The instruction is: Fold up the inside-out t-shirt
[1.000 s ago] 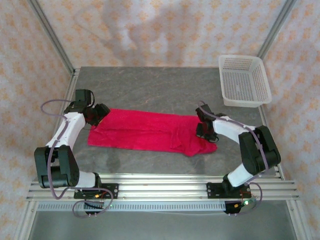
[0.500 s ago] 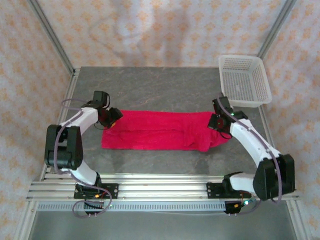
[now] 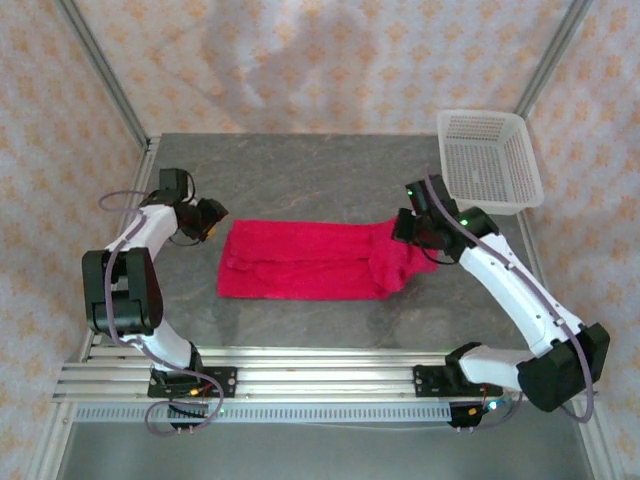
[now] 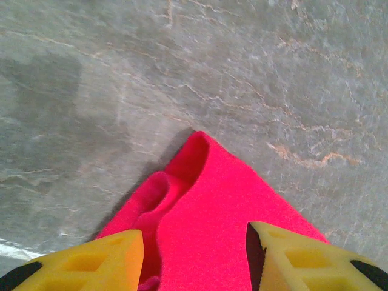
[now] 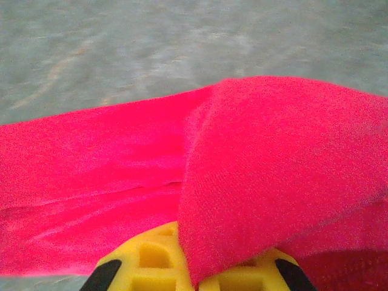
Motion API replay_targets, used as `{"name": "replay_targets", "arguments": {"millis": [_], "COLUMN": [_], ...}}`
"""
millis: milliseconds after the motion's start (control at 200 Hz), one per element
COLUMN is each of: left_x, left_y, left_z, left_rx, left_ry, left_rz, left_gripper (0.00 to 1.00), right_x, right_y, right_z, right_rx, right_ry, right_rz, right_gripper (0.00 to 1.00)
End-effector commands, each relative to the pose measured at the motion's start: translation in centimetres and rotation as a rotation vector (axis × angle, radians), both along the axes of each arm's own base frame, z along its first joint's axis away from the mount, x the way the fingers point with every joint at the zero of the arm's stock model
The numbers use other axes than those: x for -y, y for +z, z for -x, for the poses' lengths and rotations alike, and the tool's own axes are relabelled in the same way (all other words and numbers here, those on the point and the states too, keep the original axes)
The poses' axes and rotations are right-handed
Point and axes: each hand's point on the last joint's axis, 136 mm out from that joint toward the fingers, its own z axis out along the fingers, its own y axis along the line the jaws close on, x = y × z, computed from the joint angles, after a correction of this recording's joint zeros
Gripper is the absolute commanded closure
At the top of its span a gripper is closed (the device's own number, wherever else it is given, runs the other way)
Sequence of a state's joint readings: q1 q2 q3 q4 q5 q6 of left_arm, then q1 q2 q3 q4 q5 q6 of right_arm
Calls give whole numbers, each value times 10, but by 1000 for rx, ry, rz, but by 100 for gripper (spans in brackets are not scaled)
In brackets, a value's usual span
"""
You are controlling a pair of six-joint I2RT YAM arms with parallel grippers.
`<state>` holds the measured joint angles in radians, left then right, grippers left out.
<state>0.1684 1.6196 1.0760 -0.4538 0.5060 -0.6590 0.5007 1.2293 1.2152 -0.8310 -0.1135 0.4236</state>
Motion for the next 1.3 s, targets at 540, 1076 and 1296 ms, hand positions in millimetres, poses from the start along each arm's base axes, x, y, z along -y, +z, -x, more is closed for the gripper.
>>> {"name": "replay_targets", "arguments": {"millis": [540,1076,1296], "left_x": [-24,-39,-33], "left_y": [11,13,-9], "left_z": [14,22,37], "left_rx": [14,12,-28], "left_ry": [72,109,95], "left_rz": [80,48,43], "left_gripper": [52,52,51], "right_x": [-234,-331,-251], "right_y": [-16,-14,-14], "right_z": [-24,4,-9], "right_rx": [-17,-101,-13], "right_ry": [390,564,412], "right_rz": [-68,-99,-60], "right_gripper": [100,51,55]}}
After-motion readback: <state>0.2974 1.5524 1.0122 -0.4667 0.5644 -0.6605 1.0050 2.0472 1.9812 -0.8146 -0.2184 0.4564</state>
